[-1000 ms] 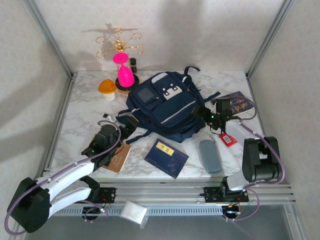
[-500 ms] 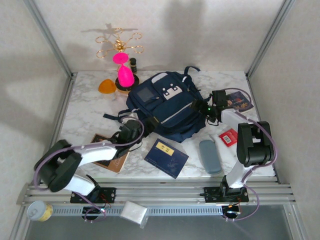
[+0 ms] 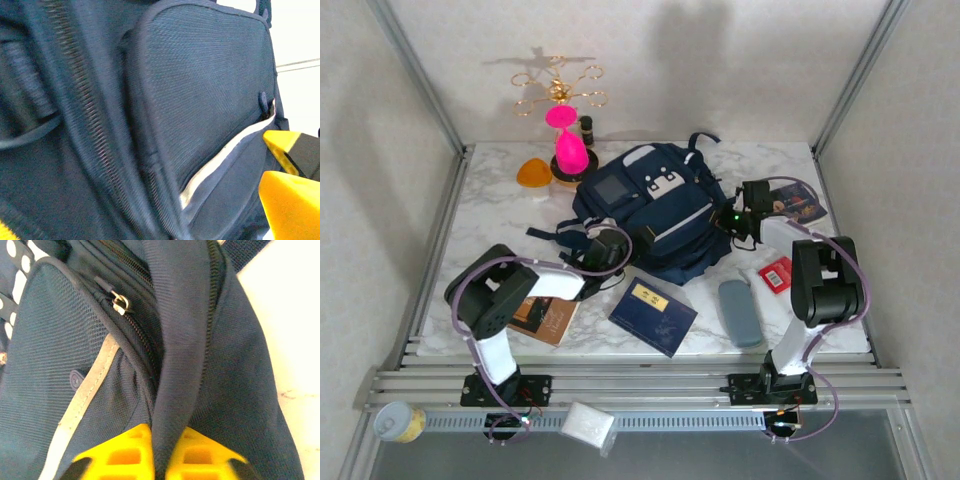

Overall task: Pack the student bag
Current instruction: Rotate the student bag at the top-center of the table.

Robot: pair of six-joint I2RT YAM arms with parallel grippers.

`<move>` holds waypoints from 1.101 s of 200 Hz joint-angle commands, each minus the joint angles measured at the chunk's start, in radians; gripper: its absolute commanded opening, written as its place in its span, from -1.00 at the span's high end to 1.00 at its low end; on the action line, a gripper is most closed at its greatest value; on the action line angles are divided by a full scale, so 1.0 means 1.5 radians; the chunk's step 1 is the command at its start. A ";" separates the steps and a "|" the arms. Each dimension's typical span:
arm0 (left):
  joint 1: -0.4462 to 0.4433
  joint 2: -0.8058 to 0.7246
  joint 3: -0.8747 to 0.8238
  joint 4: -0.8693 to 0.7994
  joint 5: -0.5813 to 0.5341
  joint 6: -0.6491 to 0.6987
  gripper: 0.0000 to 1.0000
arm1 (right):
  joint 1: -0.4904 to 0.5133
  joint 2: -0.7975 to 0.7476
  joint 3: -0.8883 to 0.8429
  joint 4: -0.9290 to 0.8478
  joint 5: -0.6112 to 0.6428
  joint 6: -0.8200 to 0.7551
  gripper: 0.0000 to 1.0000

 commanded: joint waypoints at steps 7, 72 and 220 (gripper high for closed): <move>0.018 0.043 0.078 0.029 -0.007 0.034 -0.99 | 0.005 -0.079 -0.031 -0.005 -0.037 -0.024 1.00; 0.104 0.093 0.234 -0.022 0.064 0.123 -0.98 | 0.099 -0.157 -0.057 0.024 -0.053 0.064 1.00; 0.275 -0.157 0.130 -0.337 0.090 0.291 -0.99 | 0.249 -0.204 -0.060 0.016 0.104 0.147 -0.22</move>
